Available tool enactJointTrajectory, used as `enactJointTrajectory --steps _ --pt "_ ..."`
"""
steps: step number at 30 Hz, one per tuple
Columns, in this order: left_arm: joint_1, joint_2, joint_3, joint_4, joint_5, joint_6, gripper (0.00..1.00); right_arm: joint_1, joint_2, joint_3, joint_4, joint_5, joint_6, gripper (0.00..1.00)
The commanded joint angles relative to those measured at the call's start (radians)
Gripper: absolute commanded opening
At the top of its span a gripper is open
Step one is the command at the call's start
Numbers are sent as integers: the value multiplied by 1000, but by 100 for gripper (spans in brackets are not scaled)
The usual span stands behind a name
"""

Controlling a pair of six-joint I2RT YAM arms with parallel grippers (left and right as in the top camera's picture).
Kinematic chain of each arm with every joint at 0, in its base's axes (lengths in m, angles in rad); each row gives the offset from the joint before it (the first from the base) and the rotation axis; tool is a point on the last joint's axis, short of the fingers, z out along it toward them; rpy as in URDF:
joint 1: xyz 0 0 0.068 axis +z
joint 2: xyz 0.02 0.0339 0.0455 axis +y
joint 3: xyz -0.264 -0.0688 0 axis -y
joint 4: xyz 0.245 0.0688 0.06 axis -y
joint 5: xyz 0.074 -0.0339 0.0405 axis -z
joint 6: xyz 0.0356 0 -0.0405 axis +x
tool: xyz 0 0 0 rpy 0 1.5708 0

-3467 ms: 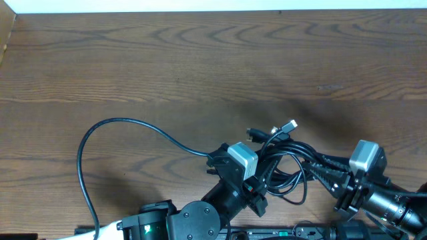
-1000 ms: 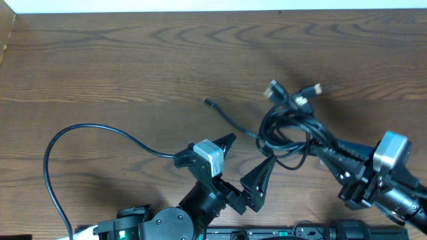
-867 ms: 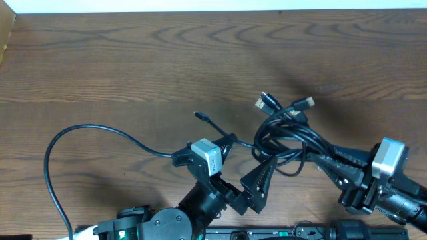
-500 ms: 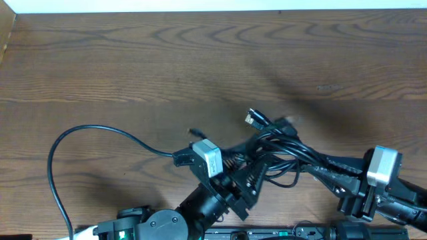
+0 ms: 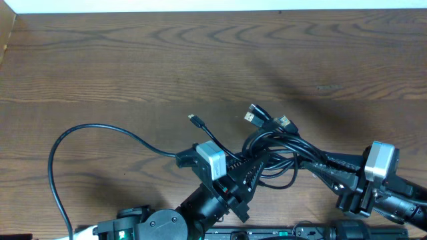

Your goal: Untangle cables

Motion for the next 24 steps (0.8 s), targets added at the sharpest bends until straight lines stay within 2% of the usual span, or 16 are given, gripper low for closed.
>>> enactJointTrajectory --steps 1,2,4,7,10,14,19,20,22,24 --pt "10 -6 23 -21 -47 262 7 -2 -6 13 -6 77 -6 19" --pt "10 -5 23 -24 -47 320 8 -2 -6 13 -17 77 -6 38" --pt "10 -5 23 -29 -47 404 8 -2 -6 13 -35 77 -6 56" --pt "10 -5 23 -30 -47 504 7 -2 -6 13 -60 77 -6 68" --pt "10 -6 23 -26 -47 542 7 -2 -6 13 -79 73 -41 69" --pt "10 -5 23 -13 -27 544 7 -2 -6 13 -121 73 -91 64" --pt "10 -5 23 40 67 546 8 -2 -6 13 -154 73 -118 65" --pt "10 -5 23 49 79 546 7 -2 -6 13 -154 73 -118 62" --pt "10 -5 23 54 87 546 8 -2 -6 13 -153 74 -119 41" --pt "10 -5 23 51 87 545 7 -2 -6 13 -153 74 -119 16"
